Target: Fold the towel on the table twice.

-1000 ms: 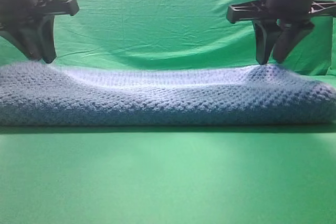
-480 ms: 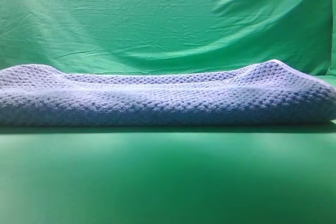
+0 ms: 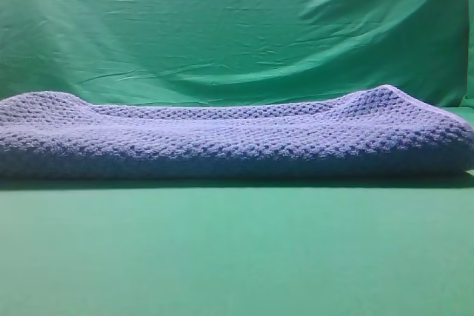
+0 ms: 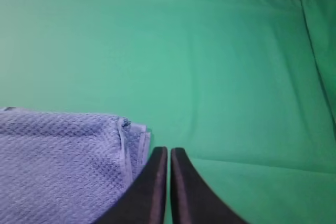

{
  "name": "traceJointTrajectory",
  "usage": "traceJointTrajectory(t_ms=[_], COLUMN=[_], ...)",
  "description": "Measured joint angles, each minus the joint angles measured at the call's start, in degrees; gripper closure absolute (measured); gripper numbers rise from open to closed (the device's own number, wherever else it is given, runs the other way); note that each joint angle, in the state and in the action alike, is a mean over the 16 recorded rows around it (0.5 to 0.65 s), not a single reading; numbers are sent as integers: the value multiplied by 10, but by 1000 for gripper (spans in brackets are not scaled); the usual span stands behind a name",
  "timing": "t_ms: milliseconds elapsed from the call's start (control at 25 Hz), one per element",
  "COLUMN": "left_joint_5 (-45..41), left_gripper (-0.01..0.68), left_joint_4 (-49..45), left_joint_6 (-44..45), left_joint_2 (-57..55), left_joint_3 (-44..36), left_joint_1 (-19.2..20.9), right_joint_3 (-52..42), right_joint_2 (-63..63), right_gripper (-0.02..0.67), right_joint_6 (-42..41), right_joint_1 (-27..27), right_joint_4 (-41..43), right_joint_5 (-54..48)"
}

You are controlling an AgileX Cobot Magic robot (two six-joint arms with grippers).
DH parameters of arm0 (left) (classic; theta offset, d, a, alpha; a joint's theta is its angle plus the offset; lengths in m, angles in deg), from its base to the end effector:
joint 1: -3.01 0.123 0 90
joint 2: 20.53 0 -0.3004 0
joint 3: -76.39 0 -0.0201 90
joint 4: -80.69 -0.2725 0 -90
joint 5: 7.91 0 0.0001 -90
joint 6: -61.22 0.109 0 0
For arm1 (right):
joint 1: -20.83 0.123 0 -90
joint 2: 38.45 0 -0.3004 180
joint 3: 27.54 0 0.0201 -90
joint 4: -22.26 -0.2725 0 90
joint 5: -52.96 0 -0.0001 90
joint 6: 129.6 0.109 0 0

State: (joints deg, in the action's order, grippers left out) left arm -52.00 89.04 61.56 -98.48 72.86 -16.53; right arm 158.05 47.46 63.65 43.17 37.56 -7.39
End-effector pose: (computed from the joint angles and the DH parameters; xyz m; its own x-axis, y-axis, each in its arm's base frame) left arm 0.2718 -0.1081 0.4143 -0.5821 0.1021 -0.8067 0.3547 0.9246 -0.1388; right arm 0.2983 0.0956 0.4072 -0.7254 -0.1965 -0.6597 -0.1637 0.9801 -0.1119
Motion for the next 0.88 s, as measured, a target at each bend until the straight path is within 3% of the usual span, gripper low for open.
traceJointTrajectory(t_ms=[360,880], left_joint_5=[-21,-26], left_gripper=[617,617], left_joint_4=[83,92], left_joint_6=[66,81], left_joint_2=[209,522], left_joint_3=[-122,-327], left_joint_1=[0,0], right_joint_3=[-131,-391], right_joint_2=[-207,-549], right_gripper=[649,649], right_joint_6=[-49,-145], right_joint_1=[0,0], right_joint_4=[-45,-135], right_joint_5=[29,105])
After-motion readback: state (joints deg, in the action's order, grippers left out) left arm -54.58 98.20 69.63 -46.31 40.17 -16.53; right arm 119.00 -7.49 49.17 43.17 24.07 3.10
